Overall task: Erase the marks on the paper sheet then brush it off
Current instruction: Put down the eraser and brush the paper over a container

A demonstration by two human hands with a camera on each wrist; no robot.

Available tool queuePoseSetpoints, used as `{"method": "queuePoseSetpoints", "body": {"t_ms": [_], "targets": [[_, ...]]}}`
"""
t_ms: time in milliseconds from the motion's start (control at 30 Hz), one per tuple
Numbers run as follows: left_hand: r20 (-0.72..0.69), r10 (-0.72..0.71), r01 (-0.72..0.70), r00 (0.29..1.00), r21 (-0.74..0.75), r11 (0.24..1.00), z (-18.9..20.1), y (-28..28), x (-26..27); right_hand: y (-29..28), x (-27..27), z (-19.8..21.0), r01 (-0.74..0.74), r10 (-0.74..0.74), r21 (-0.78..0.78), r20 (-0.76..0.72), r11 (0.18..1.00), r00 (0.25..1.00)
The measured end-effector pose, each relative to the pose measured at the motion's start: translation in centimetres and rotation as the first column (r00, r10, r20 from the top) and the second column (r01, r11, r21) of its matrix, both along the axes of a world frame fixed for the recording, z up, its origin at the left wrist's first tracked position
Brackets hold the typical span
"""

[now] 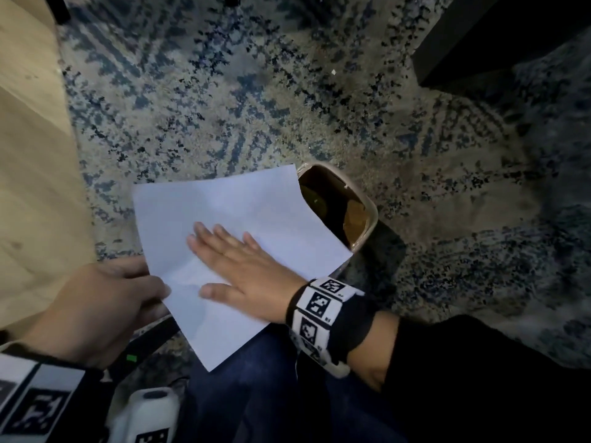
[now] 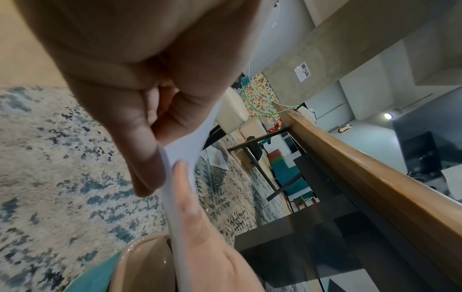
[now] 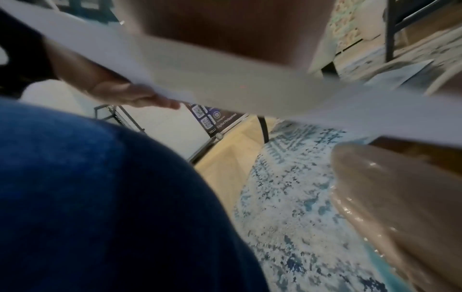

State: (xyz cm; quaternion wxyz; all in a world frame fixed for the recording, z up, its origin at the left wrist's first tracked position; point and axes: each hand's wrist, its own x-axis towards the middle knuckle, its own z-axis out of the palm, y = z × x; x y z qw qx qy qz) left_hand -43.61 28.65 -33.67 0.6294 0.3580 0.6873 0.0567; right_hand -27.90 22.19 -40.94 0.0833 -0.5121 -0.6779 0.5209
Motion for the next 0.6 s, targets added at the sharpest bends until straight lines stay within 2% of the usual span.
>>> {"method": "queuePoseSetpoints", "body": {"t_ms": [33,100,167,233,267,300,367,400,433,467,533,600], "targets": [[0.006,-0.014,0.014,1.000,-0.004,1.000,0.0,-0.1,0.0,0.1,0.0,-0.3,0.002,-0.002,-0.001,-0.005,1.000,1.000],[0.022,-0.028,0.029,0.999,-0.010,1.000,0.1,-0.1,0.0,0.4,1.6,-2.2,0.102,-0.094,-0.110,0.070,0.989,0.993],[0.030,-0.042,0.042,0.999,-0.006,0.999,0.2,-0.2,-0.1,0.5,4.5,-4.4,0.289,-0.220,-0.243,0.274,0.926,0.936],[0.023,-0.069,0.069,0.997,0.008,0.998,0.3,-0.1,-0.3,0.1,6.8,-5.3,0.428,-0.293,-0.254,0.435,0.867,0.851],[0.023,-0.086,0.086,0.996,0.008,0.996,0.3,0.0,-0.2,0.0,6.8,-5.0,0.436,-0.319,-0.222,0.418,0.872,0.851],[0.029,-0.096,0.096,0.995,0.005,0.995,0.3,0.0,-0.1,0.1,6.3,-4.2,0.396,-0.324,-0.184,0.326,0.900,0.888],[0.042,-0.115,0.115,0.992,-0.006,0.993,0.5,0.1,0.3,0.3,4.0,-2.2,0.230,-0.222,-0.117,0.079,0.966,0.972],[0.051,-0.126,0.126,0.991,-0.008,0.992,0.7,0.2,0.4,0.2,3.1,-1.8,0.156,-0.155,-0.104,0.024,0.982,0.988],[0.057,-0.133,0.134,0.989,-0.004,0.991,0.8,0.4,0.4,-0.1,3.1,-2.3,0.145,-0.143,-0.112,0.023,0.983,0.989],[0.058,-0.138,0.138,0.989,0.005,0.990,1.0,0.5,0.3,-0.4,3.9,-3.1,0.209,-0.200,-0.172,0.069,0.963,0.977],[0.053,-0.129,0.129,0.990,0.018,0.992,1.4,1.0,-0.2,-1.4,6.7,-5.4,0.421,-0.323,-0.355,0.303,0.835,0.897],[0.046,-0.123,0.122,0.991,0.018,0.992,1.3,1.4,-0.6,-2.6,9.8,-6.8,0.553,-0.299,-0.406,0.538,0.727,0.788]]}}
